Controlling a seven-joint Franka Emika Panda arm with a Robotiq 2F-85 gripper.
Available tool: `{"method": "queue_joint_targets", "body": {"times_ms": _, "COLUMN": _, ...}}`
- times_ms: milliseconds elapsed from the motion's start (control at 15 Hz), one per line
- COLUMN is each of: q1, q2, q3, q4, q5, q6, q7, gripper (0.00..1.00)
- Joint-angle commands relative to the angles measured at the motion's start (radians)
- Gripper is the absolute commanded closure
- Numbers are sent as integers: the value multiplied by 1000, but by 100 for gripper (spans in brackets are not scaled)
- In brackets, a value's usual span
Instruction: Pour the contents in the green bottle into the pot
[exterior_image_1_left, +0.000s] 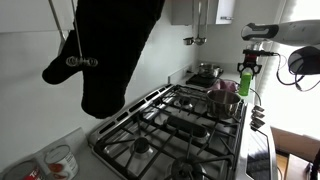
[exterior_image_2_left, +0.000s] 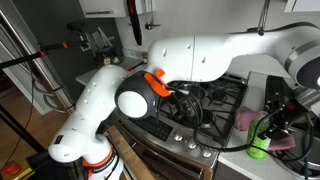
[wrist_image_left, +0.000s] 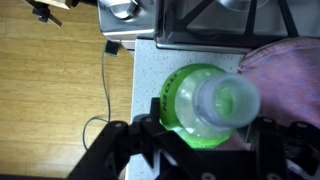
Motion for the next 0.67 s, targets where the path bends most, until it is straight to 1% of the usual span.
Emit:
{"method": "queue_joint_targets", "body": {"times_ms": 0, "q1": 93, "q2": -110, "q3": -36, "q4": -93, "q5": -139, "q6": 64, "q7": -42, "gripper": 55}}
{"method": "queue_joint_targets", "body": {"times_ms": 133, "q1": 154, "q2": -164, "q3": -50, "q4": -151, "q5": -230, "q6": 139, "q7": -42, "gripper": 55}}
{"method": "queue_joint_targets", "body": {"times_ms": 333, "q1": 249, "q2": -263, "q3": -60, "q4": -300, "q5": -362, "q6": 301, "q7": -14, "gripper": 55}}
{"method": "queue_joint_targets", "body": {"times_ms": 600, "q1": 349, "q2": -369, "q3": -52, "q4": -474, "q5": -491, "q6": 462, "q7": 50, "gripper": 55}}
